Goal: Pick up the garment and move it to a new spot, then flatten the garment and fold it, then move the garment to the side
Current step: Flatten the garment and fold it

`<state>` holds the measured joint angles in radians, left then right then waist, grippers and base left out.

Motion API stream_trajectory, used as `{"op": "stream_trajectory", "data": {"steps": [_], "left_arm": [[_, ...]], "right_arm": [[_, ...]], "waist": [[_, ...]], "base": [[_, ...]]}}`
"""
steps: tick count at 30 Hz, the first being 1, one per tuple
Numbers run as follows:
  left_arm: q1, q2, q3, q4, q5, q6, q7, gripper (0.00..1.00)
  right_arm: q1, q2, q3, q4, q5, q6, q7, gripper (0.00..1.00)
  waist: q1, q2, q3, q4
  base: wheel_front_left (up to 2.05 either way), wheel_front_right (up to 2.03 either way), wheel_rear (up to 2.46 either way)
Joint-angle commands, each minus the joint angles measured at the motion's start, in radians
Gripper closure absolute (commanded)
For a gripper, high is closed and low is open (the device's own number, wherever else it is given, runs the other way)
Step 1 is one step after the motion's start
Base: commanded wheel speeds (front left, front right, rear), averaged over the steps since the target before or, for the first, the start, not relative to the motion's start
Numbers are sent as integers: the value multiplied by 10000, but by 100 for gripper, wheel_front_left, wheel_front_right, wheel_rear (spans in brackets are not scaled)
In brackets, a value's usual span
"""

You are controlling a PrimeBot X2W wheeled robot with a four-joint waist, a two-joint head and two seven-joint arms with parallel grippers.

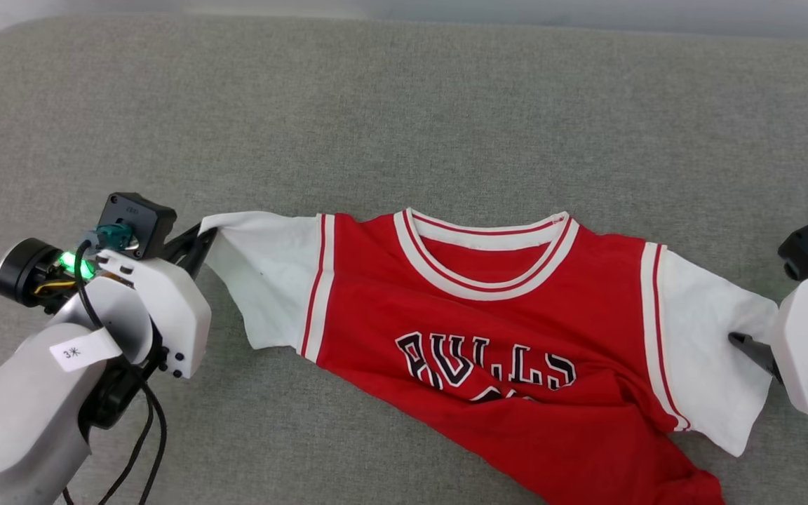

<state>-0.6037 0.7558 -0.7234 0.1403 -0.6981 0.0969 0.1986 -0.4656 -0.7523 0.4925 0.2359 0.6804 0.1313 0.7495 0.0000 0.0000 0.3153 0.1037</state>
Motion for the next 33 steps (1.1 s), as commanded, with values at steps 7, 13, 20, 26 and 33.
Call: {"op": "stream_trajectory", "data": {"steps": [7,13,20,26,33], "left_arm": [[-198,-131,-61,100,61,-44,-150,100],[-24,-123,-89,239,-1,-63,-275,100],[-35,-9,-29,207,113,11,-540,100],[-347,87,130,-46,308,108,-924,100],[-1334,68,255,-713,874,44,-1239,100]], "right_arm": [[177,444,1503,1373,306,-8,-466,0],[-492,398,1653,1619,523,-9,-1579,100],[-1274,2,1274,1362,593,-14,-3267,100],[-1599,-300,970,944,472,-14,-4101,100],[-2343,-421,109,127,103,-14,-4775,100]], "waist": [[0,0,252,102],[0,0,-100,-68],[0,0,-878,-322],[0,0,-1491,-514],[0,0,-1927,-689]], "base": [[0,0,0],[0,0,0],[0,0,0],[0,0,0],[0,0,0]]}}
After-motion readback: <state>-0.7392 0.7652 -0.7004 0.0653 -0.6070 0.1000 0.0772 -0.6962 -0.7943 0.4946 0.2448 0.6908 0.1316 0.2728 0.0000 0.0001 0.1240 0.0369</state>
